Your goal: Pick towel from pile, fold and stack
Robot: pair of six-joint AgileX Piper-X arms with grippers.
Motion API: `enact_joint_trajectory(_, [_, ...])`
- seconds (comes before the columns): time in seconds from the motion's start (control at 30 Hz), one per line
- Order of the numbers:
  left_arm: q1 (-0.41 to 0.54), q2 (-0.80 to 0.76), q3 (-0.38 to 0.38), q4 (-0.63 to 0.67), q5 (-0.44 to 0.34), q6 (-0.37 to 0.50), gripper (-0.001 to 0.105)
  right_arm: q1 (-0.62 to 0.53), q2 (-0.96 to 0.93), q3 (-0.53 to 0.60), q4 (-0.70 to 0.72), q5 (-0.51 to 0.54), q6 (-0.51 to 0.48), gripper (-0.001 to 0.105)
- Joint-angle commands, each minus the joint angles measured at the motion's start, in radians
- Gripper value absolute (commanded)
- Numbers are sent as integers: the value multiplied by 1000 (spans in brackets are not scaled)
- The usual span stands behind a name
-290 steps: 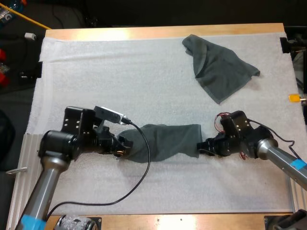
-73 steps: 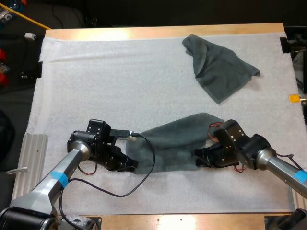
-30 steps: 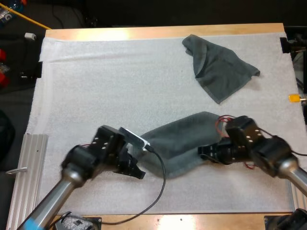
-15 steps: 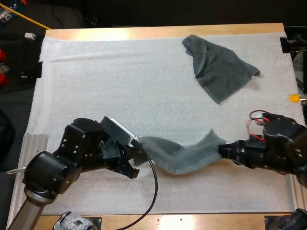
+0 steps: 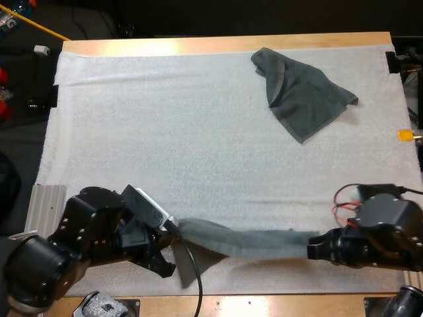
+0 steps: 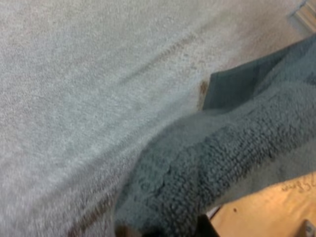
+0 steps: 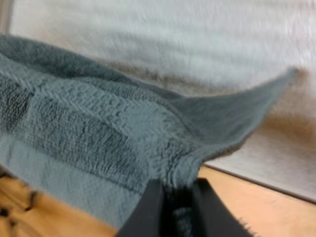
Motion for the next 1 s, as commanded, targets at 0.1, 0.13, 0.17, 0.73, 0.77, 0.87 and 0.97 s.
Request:
enact_joint_trajectory(0.1, [0, 83, 84, -168, -15, 9, 0, -15, 90, 72, -112, 114, 7, 0])
enact_joint_trajectory(0.13, [7, 110, 101, -205, -22, 10, 0, -31, 119, 90, -156, 124, 6, 0])
enact_joint_trajectory(0.17, [16, 132, 109, -227, -29, 10, 0, -46, 142, 101, -189, 122, 5, 0])
enact_joint_trajectory(0.73, [285, 583, 115, -616, 88, 40, 0, -432, 574, 134, -671, -123, 6, 0])
enact_joint_trajectory(0.77, [292, 598, 115, -625, 88, 40, 0, -436, 584, 134, -677, -124, 6, 0])
enact_joint_trajectory(0.87, [310, 646, 115, -659, 88, 35, 0, -450, 620, 134, -700, -122, 12, 0])
enact_joint_trajectory(0.97, [318, 682, 115, -689, 92, 17, 1, -461, 655, 134, -715, -120, 65, 0])
